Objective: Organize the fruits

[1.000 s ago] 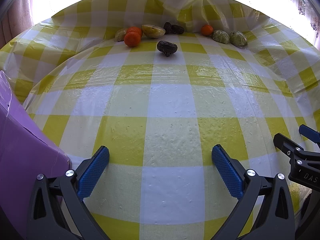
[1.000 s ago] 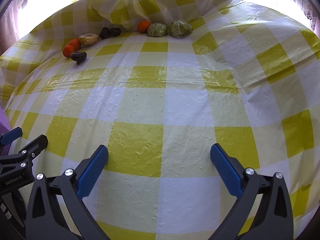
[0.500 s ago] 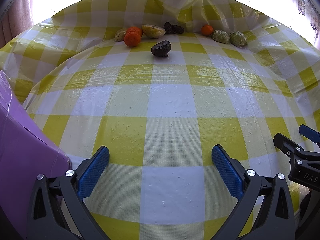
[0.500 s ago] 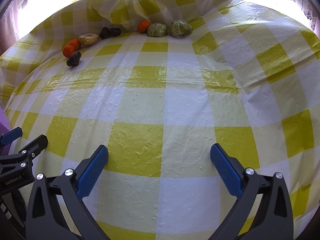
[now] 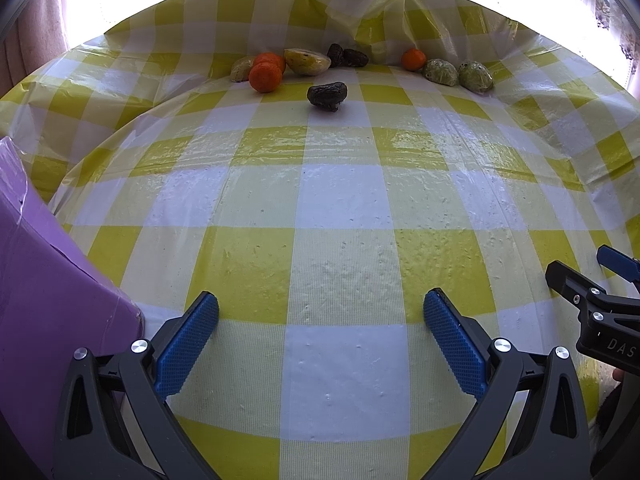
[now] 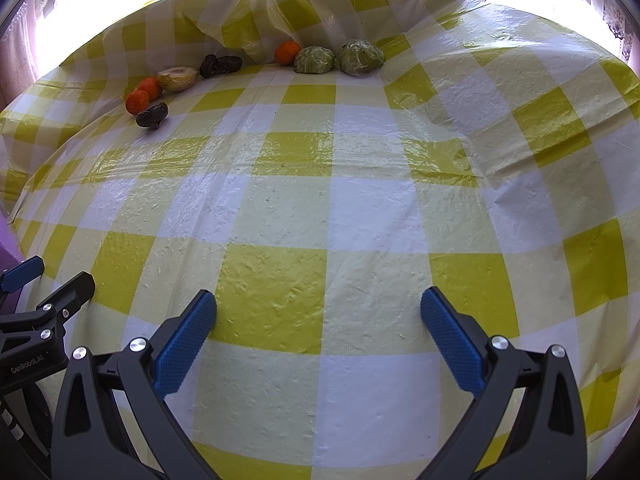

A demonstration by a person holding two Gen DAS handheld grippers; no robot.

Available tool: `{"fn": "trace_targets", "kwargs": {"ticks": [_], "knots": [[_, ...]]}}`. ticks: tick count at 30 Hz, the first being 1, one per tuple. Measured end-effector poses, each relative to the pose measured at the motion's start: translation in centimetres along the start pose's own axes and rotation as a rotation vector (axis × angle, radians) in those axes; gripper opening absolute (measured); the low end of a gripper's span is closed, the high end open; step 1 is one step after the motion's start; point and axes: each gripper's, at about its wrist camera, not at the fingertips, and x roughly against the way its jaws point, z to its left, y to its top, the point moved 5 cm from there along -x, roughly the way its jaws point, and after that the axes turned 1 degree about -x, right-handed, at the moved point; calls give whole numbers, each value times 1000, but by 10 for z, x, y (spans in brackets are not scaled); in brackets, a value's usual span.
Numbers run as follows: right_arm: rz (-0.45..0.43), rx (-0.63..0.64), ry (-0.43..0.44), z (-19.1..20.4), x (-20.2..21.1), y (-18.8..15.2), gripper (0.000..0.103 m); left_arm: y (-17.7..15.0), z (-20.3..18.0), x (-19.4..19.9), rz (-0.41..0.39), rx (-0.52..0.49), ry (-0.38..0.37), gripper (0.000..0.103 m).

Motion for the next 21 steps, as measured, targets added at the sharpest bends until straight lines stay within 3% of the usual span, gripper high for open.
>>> {"fn": "trace_targets", "kwargs": {"ticks": [9, 13, 21], "knots": [[1, -10, -12, 0, 1, -2, 102, -3, -1, 3, 12, -3, -4, 99], [51, 24, 19, 0, 0, 0, 102, 5, -2, -3, 30, -7, -13, 99], [55, 48, 32, 1, 1, -1, 102, 96, -1, -43, -51, 70, -79, 99]]}}
